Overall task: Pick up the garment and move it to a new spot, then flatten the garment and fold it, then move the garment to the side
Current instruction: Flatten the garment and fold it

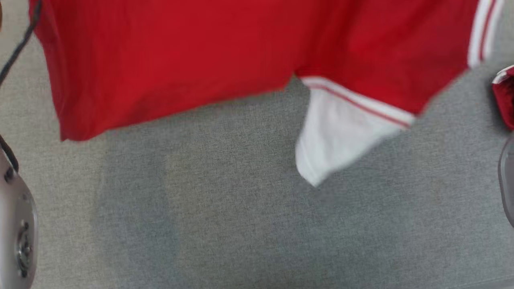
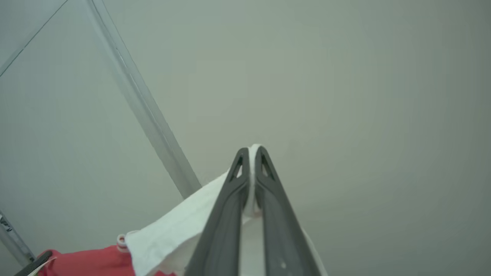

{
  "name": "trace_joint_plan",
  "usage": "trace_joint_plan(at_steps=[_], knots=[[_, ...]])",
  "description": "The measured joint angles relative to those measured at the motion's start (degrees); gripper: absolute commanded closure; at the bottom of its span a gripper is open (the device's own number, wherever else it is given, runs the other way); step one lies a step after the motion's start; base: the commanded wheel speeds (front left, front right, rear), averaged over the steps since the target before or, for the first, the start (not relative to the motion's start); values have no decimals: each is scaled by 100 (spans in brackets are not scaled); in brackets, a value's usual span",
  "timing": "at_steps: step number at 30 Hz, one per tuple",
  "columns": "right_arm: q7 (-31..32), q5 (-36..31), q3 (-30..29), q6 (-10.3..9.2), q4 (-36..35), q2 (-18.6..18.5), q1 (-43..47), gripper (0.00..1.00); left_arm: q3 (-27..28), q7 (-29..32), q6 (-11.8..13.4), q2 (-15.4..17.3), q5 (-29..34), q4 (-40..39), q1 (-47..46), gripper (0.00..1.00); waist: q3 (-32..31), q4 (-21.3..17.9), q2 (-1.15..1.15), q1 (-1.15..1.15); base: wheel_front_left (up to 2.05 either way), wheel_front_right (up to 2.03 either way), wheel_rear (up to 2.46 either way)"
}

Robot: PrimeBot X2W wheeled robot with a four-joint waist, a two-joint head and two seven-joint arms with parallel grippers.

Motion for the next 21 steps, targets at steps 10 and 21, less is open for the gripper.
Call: trace_joint_plan(at_steps=[10,21], knots=[[-1725,-104,230,-1,1545,579,-1456,100,111,-2741,-634,-225,404,2093,-1505,100,882,68,0,-1,0,0,0],[-1834,928,848,0,1248,212,1013,100,-856,-2989,-922,-73,298,3080,-162,100,910,131,0,-2,0,0,0]])
